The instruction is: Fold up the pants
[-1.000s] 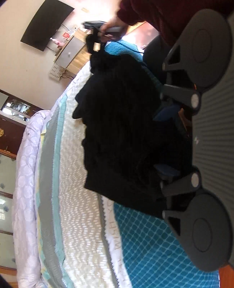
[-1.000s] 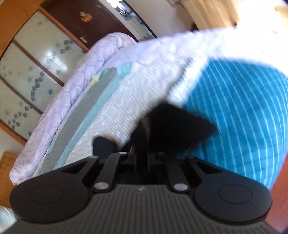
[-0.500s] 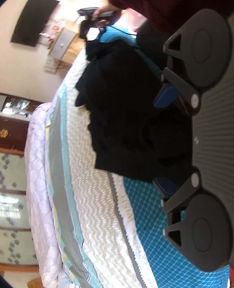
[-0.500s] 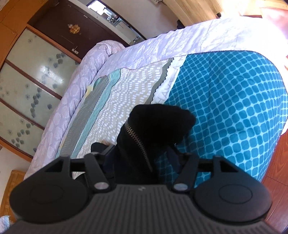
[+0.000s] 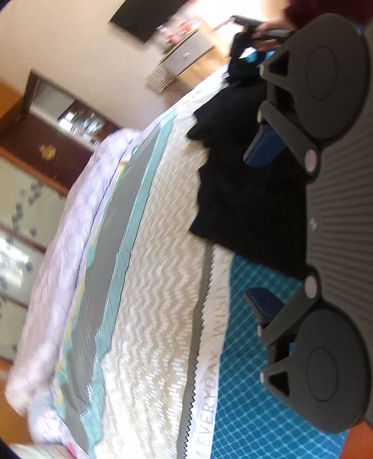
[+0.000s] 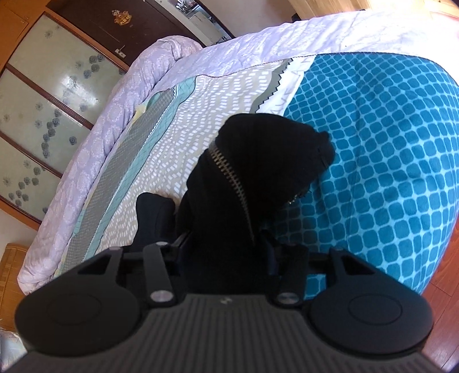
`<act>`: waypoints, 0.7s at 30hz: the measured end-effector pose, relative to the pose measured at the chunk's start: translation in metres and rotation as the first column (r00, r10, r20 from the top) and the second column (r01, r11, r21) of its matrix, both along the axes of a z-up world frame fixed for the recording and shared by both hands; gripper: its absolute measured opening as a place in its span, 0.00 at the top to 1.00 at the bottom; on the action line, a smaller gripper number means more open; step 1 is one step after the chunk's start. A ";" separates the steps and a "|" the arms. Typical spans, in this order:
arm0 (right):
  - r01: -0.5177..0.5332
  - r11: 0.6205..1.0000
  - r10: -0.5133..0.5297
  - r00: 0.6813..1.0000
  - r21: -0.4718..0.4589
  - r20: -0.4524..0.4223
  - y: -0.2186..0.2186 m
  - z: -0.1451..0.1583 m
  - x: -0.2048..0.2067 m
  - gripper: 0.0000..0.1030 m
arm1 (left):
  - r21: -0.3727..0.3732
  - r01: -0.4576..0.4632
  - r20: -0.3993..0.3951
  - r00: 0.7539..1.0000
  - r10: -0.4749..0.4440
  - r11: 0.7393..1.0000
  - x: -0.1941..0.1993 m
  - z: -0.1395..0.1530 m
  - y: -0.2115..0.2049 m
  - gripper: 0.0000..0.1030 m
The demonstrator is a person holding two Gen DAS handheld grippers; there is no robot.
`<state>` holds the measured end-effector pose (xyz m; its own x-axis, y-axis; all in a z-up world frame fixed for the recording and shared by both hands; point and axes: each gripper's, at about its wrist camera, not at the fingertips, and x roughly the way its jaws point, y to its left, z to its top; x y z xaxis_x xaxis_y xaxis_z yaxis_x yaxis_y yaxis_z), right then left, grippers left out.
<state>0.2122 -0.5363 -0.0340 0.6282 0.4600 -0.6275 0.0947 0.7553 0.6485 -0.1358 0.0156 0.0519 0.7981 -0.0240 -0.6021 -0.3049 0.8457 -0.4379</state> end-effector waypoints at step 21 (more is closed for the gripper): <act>-0.100 0.908 -0.030 0.953 0.407 0.300 -0.007 0.084 -0.010 0.89 | -0.136 -0.156 0.289 0.938 0.190 0.978 -0.017 0.050 0.031 0.98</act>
